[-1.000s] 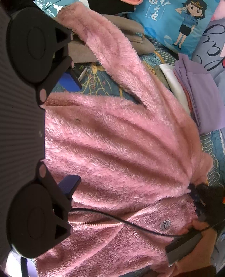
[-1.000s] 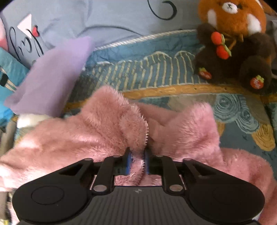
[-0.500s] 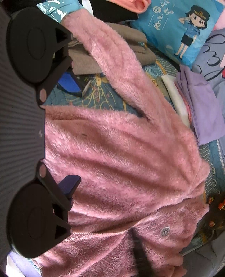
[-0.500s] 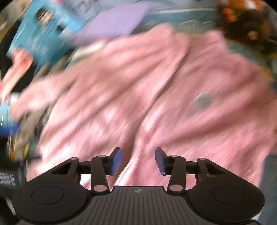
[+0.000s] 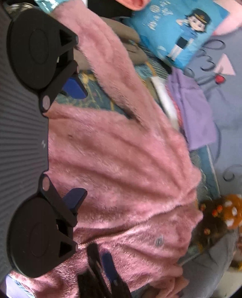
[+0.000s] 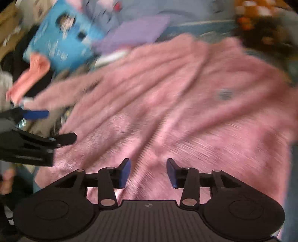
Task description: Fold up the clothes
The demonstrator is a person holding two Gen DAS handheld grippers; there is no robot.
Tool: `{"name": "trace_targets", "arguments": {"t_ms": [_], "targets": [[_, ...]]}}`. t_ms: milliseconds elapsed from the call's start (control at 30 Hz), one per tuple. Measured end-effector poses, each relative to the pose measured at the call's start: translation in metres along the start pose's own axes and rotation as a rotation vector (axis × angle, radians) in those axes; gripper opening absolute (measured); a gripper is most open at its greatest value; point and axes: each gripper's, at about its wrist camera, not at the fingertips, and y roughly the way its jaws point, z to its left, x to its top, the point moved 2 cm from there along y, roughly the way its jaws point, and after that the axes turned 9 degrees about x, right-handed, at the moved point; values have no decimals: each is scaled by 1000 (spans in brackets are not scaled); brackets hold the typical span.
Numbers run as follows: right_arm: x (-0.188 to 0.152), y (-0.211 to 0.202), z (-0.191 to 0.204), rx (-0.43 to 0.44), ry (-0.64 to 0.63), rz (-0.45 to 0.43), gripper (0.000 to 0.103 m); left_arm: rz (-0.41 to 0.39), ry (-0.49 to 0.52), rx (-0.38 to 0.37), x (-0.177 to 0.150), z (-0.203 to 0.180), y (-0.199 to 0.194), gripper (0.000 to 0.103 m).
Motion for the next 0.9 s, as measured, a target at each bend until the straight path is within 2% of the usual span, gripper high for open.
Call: {"name": "trace_targets", "arguments": {"t_ms": [133,200,300,367,400,500,567,667,833,867,900], "targets": [[-55,-51,-4,-73,-66,11,50,-76,39,-69,-15,-13,0,103],[-84,-67,3,-83,-139,38,50,-106,61,-71,-23,-18,-3,103],[-118,-69,31,-51,-355,58,49,-153,94,-72,-34,-25,-7,103],[-137,-63,58,-19,-526,35,49,-183,115,-73,-41,-30,-10,103],[-146,-59,71,-7,-604,14,49,-188,108,-44,-45,-31,-12,103],[-174,-37,105,-85,-791,18,49,-156,65,14,-57,-29,-23,103],[-189,-23,121,-149,-898,55,47,-80,47,72,-64,-27,-33,103],[-196,-8,131,-228,-1026,73,47,0,8,69,-75,-22,-54,103],[-194,16,136,-341,-1215,111,44,-27,-21,81,-88,-7,-87,103],[-193,21,137,-338,-1233,126,34,-29,-27,90,-91,-3,-92,103],[-189,23,138,-316,-1214,136,12,-23,-38,86,-93,0,-92,103]]}}
